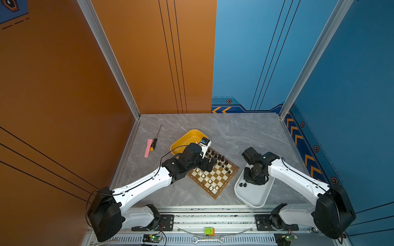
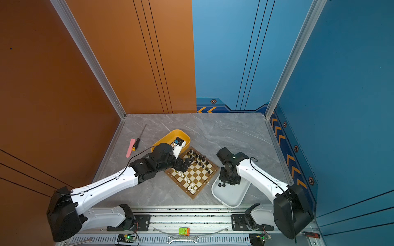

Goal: Set up the chess pieces on the board
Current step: 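Return the right gripper to the white tray and grasp another black piece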

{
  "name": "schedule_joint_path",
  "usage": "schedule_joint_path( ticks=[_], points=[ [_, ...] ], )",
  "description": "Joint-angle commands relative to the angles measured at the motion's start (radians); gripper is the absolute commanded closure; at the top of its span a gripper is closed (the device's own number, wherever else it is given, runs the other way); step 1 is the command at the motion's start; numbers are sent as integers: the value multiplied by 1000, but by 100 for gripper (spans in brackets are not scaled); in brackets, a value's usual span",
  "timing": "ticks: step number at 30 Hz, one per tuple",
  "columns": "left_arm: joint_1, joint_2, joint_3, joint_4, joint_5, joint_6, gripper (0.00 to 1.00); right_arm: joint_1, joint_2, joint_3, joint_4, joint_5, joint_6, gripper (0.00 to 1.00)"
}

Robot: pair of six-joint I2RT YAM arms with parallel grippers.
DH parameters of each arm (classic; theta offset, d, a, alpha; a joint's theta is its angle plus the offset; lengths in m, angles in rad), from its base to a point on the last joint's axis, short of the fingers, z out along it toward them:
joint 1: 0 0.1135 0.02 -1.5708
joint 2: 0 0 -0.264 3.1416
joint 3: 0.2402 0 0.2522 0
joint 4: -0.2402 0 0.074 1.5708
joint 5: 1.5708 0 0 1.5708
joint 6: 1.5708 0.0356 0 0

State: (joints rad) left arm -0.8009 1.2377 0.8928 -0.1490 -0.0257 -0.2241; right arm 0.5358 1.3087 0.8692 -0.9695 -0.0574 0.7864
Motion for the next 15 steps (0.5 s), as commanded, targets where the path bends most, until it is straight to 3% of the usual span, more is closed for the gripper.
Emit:
schedule_joint_path(
  ticks=[1, 15],
  points=[
    [-7, -14, 29, -26, -23, 28, 2, 1, 33, -16, 51, -19, 5, 76],
    [-9, -45, 2, -30, -66, 17, 2, -4, 109, -54, 106, -30, -31, 76]
  ],
)
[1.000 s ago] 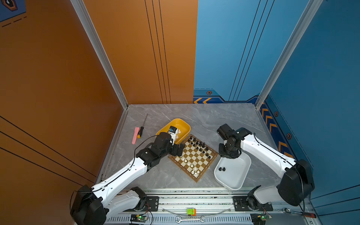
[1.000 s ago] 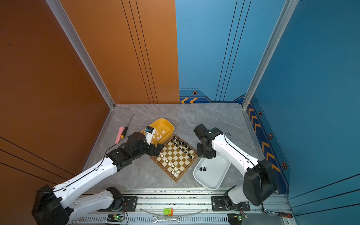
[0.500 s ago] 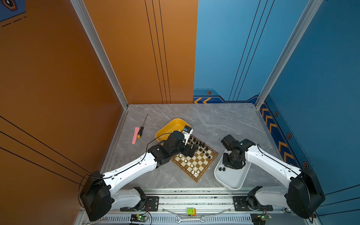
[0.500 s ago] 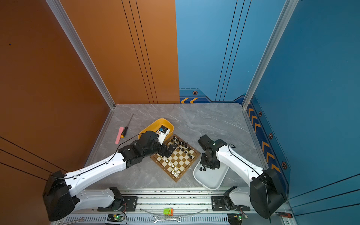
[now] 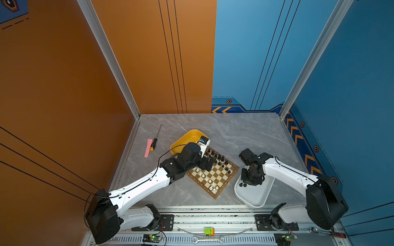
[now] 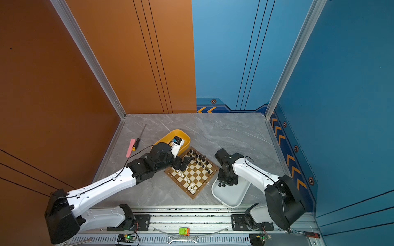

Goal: Set up the chess pieces on the board
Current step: 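Return the right gripper to the white tray and grasp another black piece, then carry the held black piece with the right gripper to the board's far rank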

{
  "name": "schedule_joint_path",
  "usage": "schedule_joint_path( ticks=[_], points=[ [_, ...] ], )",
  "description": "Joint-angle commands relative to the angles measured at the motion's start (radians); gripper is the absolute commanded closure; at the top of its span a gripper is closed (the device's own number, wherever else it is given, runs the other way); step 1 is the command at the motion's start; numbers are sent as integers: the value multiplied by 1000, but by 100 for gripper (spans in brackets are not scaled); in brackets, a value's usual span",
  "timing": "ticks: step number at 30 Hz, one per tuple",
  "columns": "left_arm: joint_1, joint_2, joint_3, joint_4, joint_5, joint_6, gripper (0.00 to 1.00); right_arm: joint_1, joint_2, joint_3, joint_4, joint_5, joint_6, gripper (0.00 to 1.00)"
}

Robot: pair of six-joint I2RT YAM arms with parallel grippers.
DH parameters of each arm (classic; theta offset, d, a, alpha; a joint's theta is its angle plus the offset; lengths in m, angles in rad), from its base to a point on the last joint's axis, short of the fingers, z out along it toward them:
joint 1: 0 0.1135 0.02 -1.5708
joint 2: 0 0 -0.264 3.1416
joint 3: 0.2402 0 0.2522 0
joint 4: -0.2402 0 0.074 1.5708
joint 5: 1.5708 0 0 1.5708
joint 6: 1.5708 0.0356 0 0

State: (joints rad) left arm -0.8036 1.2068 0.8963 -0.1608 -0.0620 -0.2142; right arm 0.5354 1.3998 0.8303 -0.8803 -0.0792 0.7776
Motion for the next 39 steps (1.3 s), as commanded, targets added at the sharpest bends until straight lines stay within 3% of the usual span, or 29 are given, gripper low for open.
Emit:
schedule_joint_path(
  ticks=[1, 5, 17, 29, 39],
  points=[
    [-6, -12, 0, -18, -29, 8, 2, -5, 24, -16, 21, -12, -24, 76],
    [-6, -4, 4, -53, -34, 9, 2, -5, 47, -14, 35, -20, -31, 78],
    [-5, 20, 25, -54, -44, 17, 2, -19, 44, 24, -26, 0, -52, 96],
    [0, 32, 22, -37, -54, 20, 2, -86, -18, 191, -181, 39, -110, 97],
    [18, -50, -38, -37, -111, 5, 2, -81, 120, 439, -229, 10, -163, 97]
  ],
)
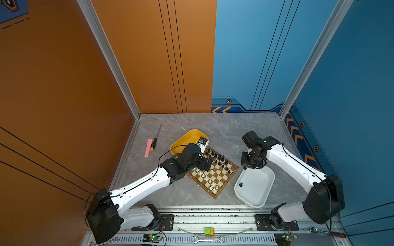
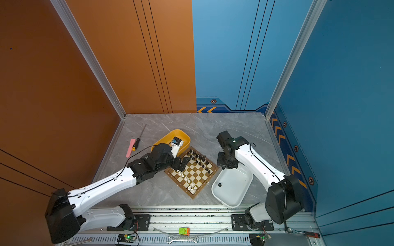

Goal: Set up the chess pieces on the board
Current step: 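Carry the held black piece with the right gripper to the board's far rank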

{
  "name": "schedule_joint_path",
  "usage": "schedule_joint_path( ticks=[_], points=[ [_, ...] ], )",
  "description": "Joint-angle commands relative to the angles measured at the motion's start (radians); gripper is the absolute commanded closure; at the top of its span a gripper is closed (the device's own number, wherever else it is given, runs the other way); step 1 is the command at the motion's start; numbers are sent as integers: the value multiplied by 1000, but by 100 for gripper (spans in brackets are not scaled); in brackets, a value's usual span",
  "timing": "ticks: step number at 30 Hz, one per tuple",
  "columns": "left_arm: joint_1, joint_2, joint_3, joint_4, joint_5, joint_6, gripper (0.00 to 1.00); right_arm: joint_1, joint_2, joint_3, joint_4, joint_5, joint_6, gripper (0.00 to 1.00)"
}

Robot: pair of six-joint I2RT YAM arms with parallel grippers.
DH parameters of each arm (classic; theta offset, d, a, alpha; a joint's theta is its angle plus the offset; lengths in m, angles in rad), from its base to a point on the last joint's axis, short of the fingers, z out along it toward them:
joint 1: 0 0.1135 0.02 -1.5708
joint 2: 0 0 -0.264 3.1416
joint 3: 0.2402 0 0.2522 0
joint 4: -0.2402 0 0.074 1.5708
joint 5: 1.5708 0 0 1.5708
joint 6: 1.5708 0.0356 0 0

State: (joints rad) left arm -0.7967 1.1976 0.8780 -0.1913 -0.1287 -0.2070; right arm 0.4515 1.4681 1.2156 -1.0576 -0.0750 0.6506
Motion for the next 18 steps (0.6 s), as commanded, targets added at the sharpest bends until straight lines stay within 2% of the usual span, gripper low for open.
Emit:
schedule_joint_path(
  ticks=[1, 10, 18],
  points=[
    [12, -50, -24, -6, -52, -4, 2, 5, 71, 74, -51, 5, -42, 97],
    [40, -160, -81, -50, -112, -30, 2, 52, 285, 230, -43, -26, -91, 97],
    [73, -231, -123, -80, -131, -46, 2, 78, 390, 257, -15, -52, -103, 97]
  ],
)
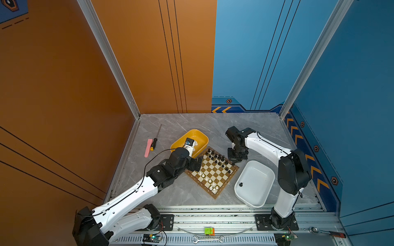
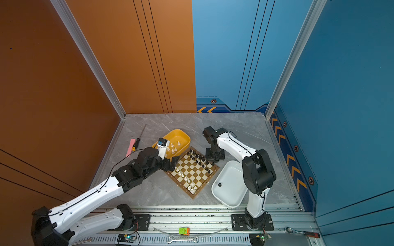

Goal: Set up the chess pieces on the board
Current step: 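Carry the held black piece with the right gripper to the board's far rank, then lower the black piece onto its square and open the right gripper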

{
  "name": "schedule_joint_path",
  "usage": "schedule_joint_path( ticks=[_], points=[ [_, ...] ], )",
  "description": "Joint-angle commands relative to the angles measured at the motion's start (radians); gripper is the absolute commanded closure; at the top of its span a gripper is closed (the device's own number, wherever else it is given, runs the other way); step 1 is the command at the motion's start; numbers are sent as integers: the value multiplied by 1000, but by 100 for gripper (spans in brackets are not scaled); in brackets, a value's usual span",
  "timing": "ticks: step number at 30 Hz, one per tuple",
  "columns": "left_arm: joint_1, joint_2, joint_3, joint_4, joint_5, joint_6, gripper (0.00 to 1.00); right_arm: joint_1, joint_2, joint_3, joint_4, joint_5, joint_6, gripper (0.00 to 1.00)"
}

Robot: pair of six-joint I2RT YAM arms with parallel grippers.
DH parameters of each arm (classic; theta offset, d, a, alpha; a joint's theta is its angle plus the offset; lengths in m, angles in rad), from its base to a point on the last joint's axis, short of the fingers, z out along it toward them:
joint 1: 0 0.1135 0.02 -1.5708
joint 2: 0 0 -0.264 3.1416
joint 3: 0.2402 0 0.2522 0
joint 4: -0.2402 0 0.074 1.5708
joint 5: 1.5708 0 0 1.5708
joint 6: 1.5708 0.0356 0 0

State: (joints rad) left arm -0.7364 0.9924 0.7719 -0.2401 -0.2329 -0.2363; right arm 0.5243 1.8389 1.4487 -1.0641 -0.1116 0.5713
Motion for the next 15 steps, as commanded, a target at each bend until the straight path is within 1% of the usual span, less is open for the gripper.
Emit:
schedule_joint_path(
  ticks=[1, 15],
  points=[
    [15, -31, -20, -35, -26, -17, 2, 5, 28, 27, -6, -18, -24, 97],
    [66, -51, -15, -65, 1, -3, 2, 17, 125, 63, 21, -33, -24, 97]
  ],
)
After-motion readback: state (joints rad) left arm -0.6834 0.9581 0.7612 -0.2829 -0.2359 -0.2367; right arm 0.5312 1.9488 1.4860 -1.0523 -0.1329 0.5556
